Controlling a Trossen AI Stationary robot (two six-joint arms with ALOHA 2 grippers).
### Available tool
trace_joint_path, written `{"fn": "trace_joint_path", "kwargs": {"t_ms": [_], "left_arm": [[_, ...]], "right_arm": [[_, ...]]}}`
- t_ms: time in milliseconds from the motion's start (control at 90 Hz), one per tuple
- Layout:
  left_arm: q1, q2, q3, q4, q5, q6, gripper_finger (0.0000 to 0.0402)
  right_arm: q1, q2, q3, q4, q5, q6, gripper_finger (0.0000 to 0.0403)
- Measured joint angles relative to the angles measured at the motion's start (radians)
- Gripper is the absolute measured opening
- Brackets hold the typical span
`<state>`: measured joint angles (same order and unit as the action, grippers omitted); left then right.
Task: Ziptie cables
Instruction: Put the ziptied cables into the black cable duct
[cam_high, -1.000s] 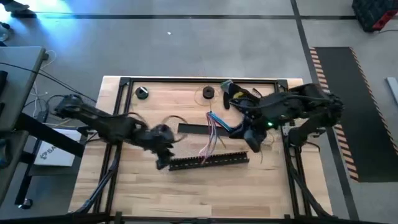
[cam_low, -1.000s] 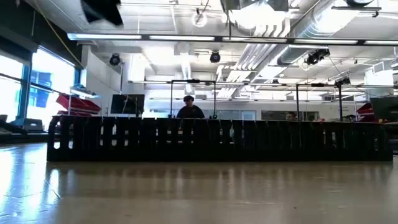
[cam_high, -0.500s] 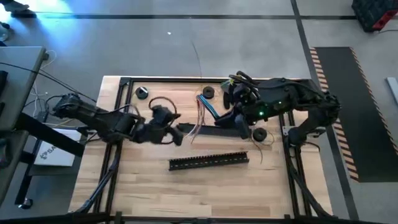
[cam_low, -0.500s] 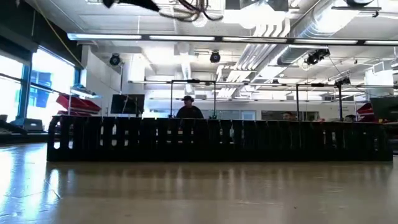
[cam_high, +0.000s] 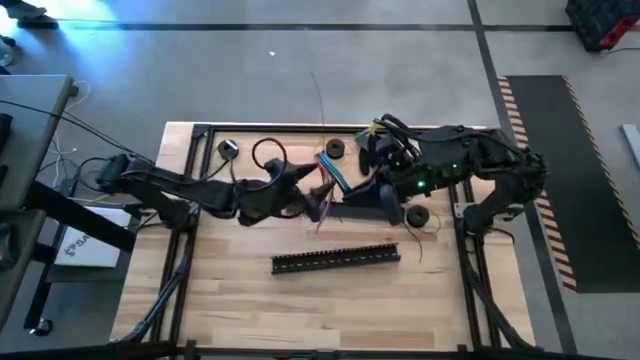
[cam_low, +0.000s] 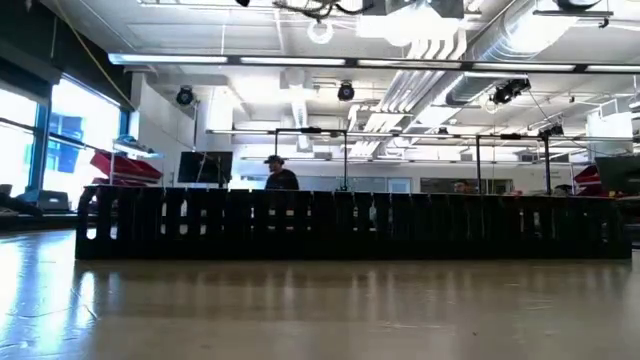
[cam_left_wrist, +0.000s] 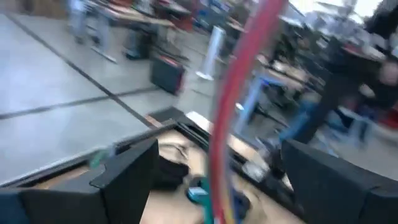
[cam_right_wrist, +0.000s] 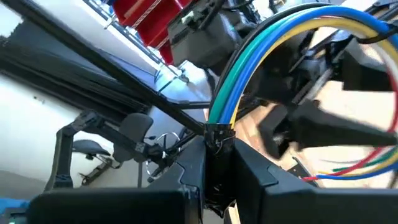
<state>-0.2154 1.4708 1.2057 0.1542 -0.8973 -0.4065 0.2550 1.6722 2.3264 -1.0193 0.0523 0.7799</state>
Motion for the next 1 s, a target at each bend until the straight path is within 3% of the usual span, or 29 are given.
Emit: {"fn": "trace_joint_path", "kwargs": {"t_ms": [111, 333, 444, 633, 833, 1000], "left_arm": [[0.019, 0.044, 0.0, 0.079, -0.063, 0.0, 0.0322], [0.056, 0.154, 0.0, 0.23, -0.008, -0.04, 0.032], [0.052, 0.186, -0.001, 0.25, -0.003, -0.077, 0.03], [0.037, 0.19, 0.0, 0.213, 0.051, -0.134, 0.0198], [0.01, 0.179, 0.0, 0.16, 0.193, -0.129, 0.0026], [-0.076, 0.098, 0.0, -0.067, 0.281, -0.181, 0.0007]], "right_arm": [[0.022, 0.0, 0.0, 0.0, -0.014, 0.027, 0.0031], [0.079, -0.003, 0.0, -0.001, -0.071, 0.076, 0.0032], [0.107, -0.022, 0.0, -0.001, -0.071, 0.106, 0.0032], [0.149, -0.063, 0.001, -0.019, -0.054, 0.163, 0.0031], [0.179, -0.101, 0.001, -0.068, -0.035, 0.242, 0.0031], [0.192, -0.115, 0.002, -0.189, -0.089, 0.301, 0.0031]]}}
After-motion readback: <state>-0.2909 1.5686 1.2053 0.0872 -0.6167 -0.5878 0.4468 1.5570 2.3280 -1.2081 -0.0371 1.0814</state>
